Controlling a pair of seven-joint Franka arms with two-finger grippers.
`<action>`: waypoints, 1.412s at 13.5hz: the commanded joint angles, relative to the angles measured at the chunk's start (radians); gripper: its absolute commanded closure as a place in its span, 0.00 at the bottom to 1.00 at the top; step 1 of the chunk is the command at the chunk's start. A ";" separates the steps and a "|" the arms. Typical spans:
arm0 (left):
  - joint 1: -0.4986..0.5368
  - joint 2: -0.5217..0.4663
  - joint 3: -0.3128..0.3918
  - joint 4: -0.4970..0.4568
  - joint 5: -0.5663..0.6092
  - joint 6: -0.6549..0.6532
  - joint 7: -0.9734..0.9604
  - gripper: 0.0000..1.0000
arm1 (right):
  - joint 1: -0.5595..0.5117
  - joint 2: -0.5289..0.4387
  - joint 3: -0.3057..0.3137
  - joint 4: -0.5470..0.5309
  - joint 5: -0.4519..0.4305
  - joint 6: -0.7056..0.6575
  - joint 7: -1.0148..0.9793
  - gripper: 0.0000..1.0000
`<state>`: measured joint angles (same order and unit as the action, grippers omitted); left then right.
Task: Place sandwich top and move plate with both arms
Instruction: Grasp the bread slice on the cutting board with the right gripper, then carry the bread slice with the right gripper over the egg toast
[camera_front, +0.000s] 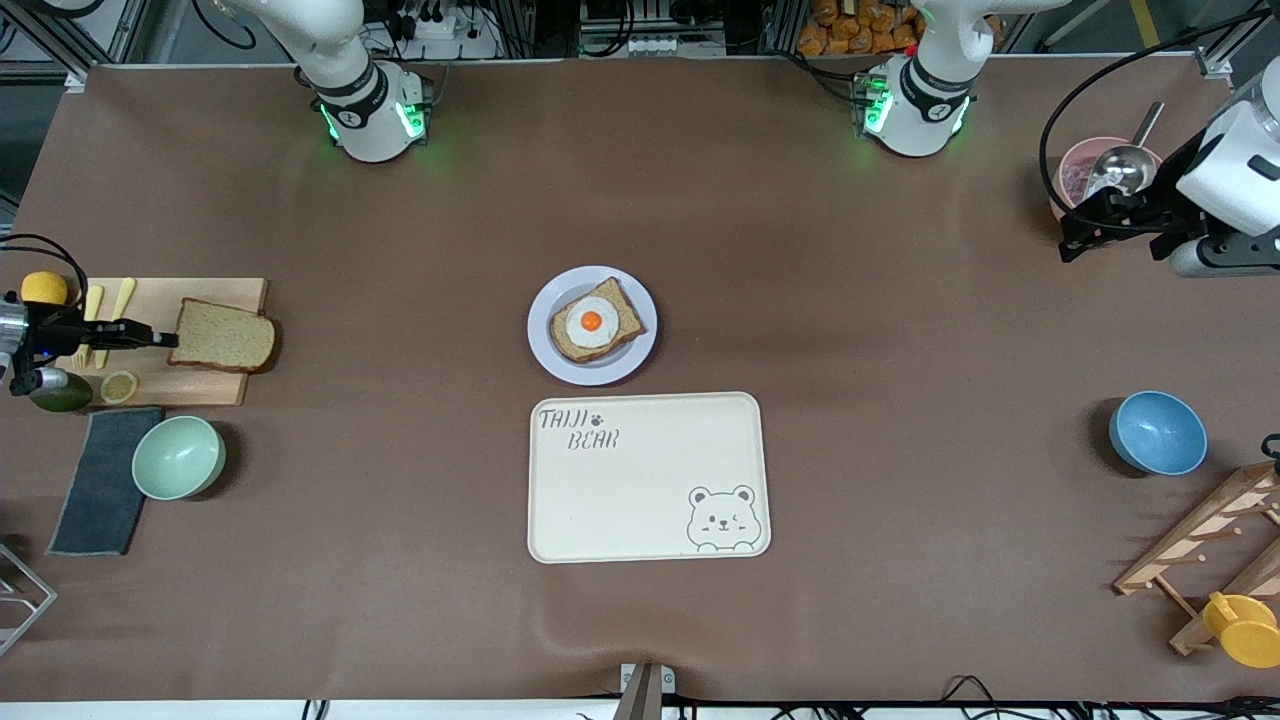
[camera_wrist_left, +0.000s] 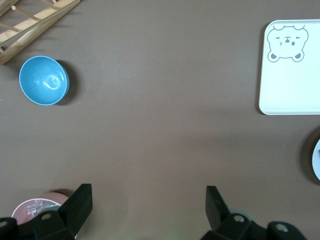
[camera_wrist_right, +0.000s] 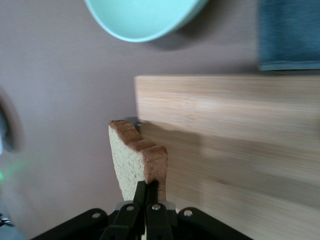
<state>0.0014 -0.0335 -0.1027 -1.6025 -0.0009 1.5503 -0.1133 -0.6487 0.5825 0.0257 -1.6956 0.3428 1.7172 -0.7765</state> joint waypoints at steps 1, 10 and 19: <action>0.008 -0.002 -0.005 0.012 0.001 0.001 0.014 0.00 | 0.017 -0.006 0.000 0.024 0.044 -0.056 0.048 1.00; 0.011 0.000 0.001 0.010 -0.002 0.002 0.014 0.00 | 0.156 -0.007 0.000 0.021 0.228 -0.116 0.152 1.00; 0.011 0.004 0.003 0.003 -0.002 0.001 0.014 0.00 | 0.406 -0.033 0.000 -0.140 0.527 -0.097 0.152 1.00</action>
<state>0.0046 -0.0250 -0.0983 -1.6008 -0.0009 1.5502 -0.1126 -0.2920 0.5834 0.0336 -1.7714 0.8057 1.6026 -0.6278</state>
